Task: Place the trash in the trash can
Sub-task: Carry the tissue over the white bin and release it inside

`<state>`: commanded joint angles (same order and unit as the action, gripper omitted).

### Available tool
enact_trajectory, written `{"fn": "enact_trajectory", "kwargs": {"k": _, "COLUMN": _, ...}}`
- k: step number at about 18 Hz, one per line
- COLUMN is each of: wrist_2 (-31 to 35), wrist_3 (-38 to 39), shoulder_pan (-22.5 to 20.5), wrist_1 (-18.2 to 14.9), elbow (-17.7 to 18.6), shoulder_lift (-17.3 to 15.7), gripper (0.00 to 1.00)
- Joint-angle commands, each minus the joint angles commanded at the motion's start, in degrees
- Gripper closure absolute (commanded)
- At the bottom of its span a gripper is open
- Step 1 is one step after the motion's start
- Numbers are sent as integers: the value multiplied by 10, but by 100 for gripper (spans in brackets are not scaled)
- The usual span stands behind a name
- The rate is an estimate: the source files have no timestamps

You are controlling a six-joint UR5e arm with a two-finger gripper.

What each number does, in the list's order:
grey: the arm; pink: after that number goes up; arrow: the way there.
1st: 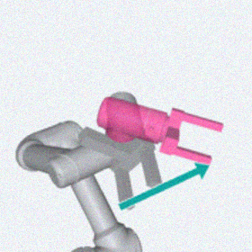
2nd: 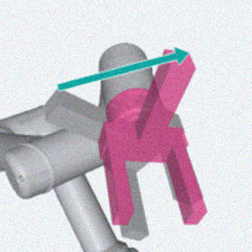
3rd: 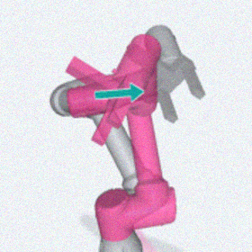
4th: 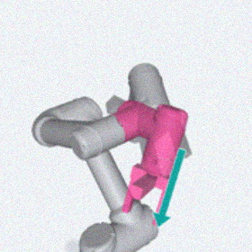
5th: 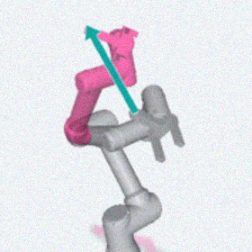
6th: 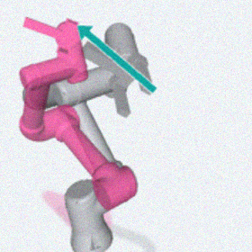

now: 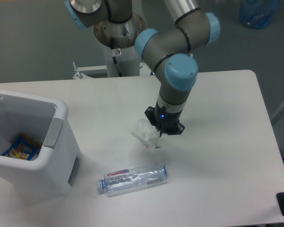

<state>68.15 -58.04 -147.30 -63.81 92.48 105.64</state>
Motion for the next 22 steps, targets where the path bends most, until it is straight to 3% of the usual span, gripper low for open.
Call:
{"fn": "enact_trajectory", "kwargs": {"k": 2, "wrist_2": -45, "wrist_3": 41, "shoulder_pan": 3, "wrist_1": 0, "elbow": -21, "shoulder_lift": -5, "gripper": 100}}
{"fn": "enact_trajectory", "kwargs": {"k": 10, "wrist_2": -167, "wrist_3": 147, "shoulder_pan": 50, "wrist_1": 3, "elbow": -54, "shoulder_lift": -97, "gripper": 100}}
{"fn": "enact_trajectory", "kwargs": {"k": 15, "wrist_2": -166, "wrist_3": 209, "shoulder_pan": 125, "wrist_1": 9, "elbow": -68, "shoulder_lift": -119, "gripper": 100}}
{"fn": "enact_trajectory", "kwargs": {"k": 20, "wrist_2": -163, "wrist_3": 216, "shoulder_pan": 186, "wrist_1": 10, "elbow": -67, "shoulder_lift": -120, "gripper": 100}}
{"fn": "enact_trajectory", "kwargs": {"k": 22, "wrist_2": -163, "wrist_3": 213, "shoulder_pan": 204, "wrist_1": 25, "elbow": -64, "shoulder_lift": -116, "gripper": 91}}
